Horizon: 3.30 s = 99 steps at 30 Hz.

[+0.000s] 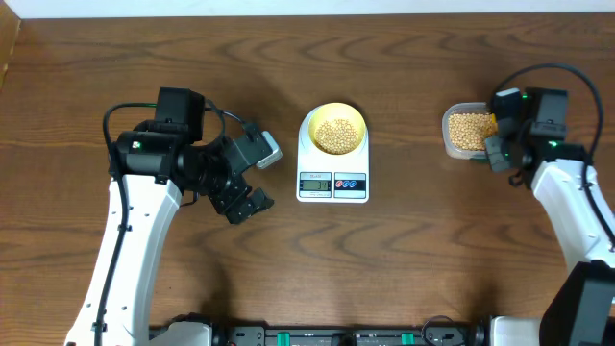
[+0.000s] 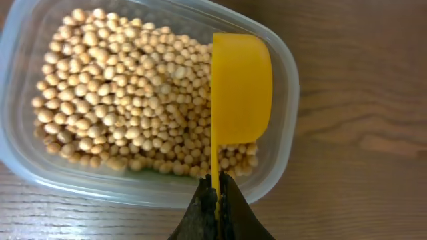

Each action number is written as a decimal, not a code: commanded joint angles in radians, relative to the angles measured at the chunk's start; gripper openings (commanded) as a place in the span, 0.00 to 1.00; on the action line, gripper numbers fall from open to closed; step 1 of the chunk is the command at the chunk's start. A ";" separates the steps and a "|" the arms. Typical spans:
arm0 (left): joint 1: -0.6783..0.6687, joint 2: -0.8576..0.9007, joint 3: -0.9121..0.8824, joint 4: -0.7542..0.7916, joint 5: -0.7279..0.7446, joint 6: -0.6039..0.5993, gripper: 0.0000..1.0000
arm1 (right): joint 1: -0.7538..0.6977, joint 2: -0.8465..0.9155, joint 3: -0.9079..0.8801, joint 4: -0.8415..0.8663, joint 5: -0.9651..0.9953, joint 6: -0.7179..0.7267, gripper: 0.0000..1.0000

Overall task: Scoop item into bowl and weigh 50g on scale
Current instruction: 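Move the empty scoop right back to the soybean tub, then scoop more soybeans from the tub with the right gripper, then carry the scoop over the bowl and tilt to pour soybeans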

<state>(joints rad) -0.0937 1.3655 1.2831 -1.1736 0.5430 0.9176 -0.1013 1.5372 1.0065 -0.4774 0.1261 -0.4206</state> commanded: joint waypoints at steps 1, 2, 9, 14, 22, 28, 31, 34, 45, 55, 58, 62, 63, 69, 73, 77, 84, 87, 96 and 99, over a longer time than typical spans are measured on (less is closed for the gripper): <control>-0.002 -0.001 -0.005 -0.003 -0.006 0.009 0.91 | 0.032 0.004 0.007 -0.014 0.069 -0.041 0.01; -0.002 -0.001 -0.005 -0.003 -0.006 0.009 0.90 | 0.035 0.004 0.007 -0.023 0.047 -0.041 0.01; -0.002 -0.001 -0.005 -0.003 -0.006 0.009 0.90 | 0.036 0.004 0.007 -0.069 -0.116 -0.039 0.01; -0.002 -0.001 -0.005 -0.003 -0.006 0.009 0.91 | 0.036 0.004 0.007 -0.068 -0.231 0.017 0.01; -0.002 -0.001 -0.005 -0.003 -0.006 0.009 0.90 | 0.010 0.004 0.007 -0.082 -0.339 0.170 0.01; -0.002 -0.001 -0.005 -0.003 -0.006 0.009 0.90 | -0.051 0.013 0.007 -0.134 -0.396 0.263 0.01; -0.002 -0.001 -0.005 -0.003 -0.006 0.009 0.90 | -0.094 0.029 0.007 -0.148 -0.401 0.298 0.01; -0.002 -0.001 -0.005 -0.003 -0.006 0.009 0.91 | -0.131 0.044 0.007 -0.145 -0.459 0.305 0.01; -0.002 -0.001 -0.005 -0.003 -0.006 0.009 0.90 | -0.294 0.061 0.007 -0.155 -0.731 0.398 0.01; -0.002 -0.001 -0.005 -0.003 -0.006 0.009 0.90 | -0.410 0.061 0.007 -0.170 -0.980 0.427 0.01; -0.002 -0.001 -0.005 -0.003 -0.006 0.009 0.91 | -0.431 0.061 0.007 -0.153 -1.046 0.427 0.01; -0.002 -0.001 -0.005 -0.003 -0.006 0.009 0.90 | -0.436 0.061 0.007 -0.142 -1.114 0.428 0.01; -0.002 -0.001 -0.005 -0.003 -0.006 0.009 0.90 | -0.436 0.061 0.007 -0.143 -1.130 0.428 0.01; -0.002 -0.001 -0.005 -0.003 -0.006 0.009 0.90 | -0.420 0.061 0.007 -0.142 -1.210 0.468 0.01; -0.002 -0.001 -0.005 -0.003 -0.006 0.009 0.91 | -0.374 0.060 0.007 -0.134 -1.211 0.496 0.01; -0.002 -0.001 -0.005 -0.003 -0.006 0.009 0.91 | -0.294 0.061 0.007 -0.074 -1.211 0.562 0.01; -0.002 -0.001 -0.005 -0.003 -0.006 0.009 0.90 | -0.122 0.061 0.007 0.110 -1.210 0.722 0.01; -0.002 -0.001 -0.005 -0.003 -0.006 0.009 0.90 | -0.051 0.061 0.007 0.179 -1.209 0.767 0.01; -0.002 -0.001 -0.005 -0.003 -0.006 0.009 0.90 | 0.162 0.061 0.007 0.251 -1.117 0.794 0.01; -0.002 -0.001 -0.005 -0.003 -0.006 0.009 0.90 | 0.210 0.061 0.007 0.255 -1.066 0.782 0.01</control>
<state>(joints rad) -0.0937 1.3655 1.2831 -1.1736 0.5430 0.9176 0.0708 1.5963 1.0058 -0.2298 -0.9943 0.3618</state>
